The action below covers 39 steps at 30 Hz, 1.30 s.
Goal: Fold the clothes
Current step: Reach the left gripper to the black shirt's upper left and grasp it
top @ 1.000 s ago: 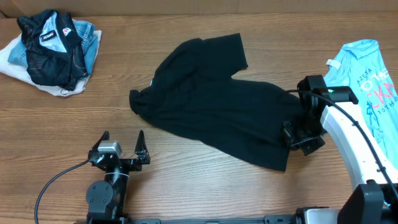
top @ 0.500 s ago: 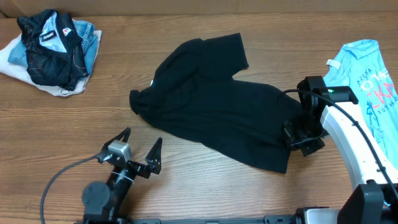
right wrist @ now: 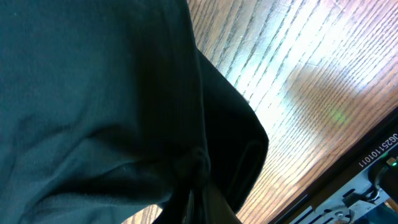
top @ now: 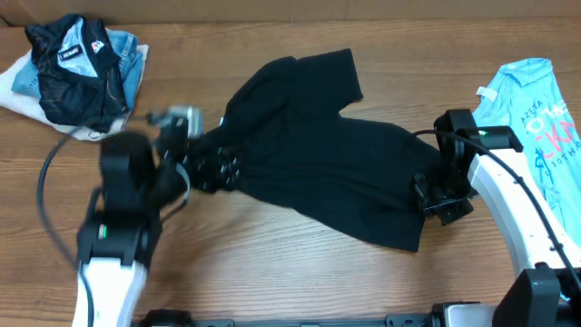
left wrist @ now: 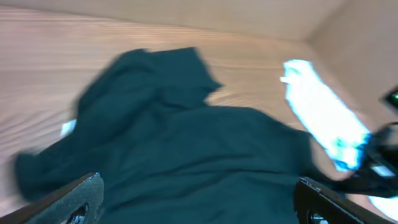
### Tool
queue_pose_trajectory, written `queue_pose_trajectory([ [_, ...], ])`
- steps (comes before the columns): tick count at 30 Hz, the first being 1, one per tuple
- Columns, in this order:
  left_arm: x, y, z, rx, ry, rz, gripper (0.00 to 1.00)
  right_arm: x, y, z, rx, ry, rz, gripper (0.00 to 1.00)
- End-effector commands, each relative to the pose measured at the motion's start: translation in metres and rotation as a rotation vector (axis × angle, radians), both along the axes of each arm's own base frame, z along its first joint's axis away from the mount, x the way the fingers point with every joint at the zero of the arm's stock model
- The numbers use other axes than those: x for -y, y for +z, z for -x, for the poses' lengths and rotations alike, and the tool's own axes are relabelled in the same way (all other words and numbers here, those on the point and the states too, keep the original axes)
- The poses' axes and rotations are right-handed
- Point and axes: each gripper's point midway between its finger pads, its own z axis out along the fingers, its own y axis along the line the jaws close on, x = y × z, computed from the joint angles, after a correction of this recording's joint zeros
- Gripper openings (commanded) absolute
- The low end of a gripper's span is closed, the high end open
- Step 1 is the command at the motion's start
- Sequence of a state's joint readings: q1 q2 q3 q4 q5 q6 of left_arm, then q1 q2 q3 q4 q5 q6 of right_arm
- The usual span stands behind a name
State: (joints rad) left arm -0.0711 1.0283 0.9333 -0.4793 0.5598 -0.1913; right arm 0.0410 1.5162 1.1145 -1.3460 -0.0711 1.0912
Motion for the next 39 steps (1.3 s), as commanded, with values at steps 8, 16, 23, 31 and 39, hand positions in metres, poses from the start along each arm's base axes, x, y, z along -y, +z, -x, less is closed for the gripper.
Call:
queue_pose_trajectory([
  [8,0.031,-0.072,-0.047,-0.405,0.256,-0.311,1.00,0.000,0.003,-0.009,0.053,0.005,0.008,0.06],
  [16,0.062,-0.126,-0.077,-0.424,0.241,-0.418,1.00,0.000,0.003,-0.009,0.055,0.043,0.005,0.07],
  [23,0.043,-0.173,-0.108,-0.458,0.281,-0.450,1.00,0.000,0.003,-0.008,0.054,0.057,0.003,0.07],
  [31,0.036,-0.216,-0.110,-0.527,0.271,-0.496,0.92,0.000,0.003,-0.008,0.054,0.057,0.003,0.08],
  [39,0.036,-0.230,-0.111,-0.545,0.271,-0.511,0.81,0.000,0.003,-0.008,0.054,0.057,0.003,0.08],
])
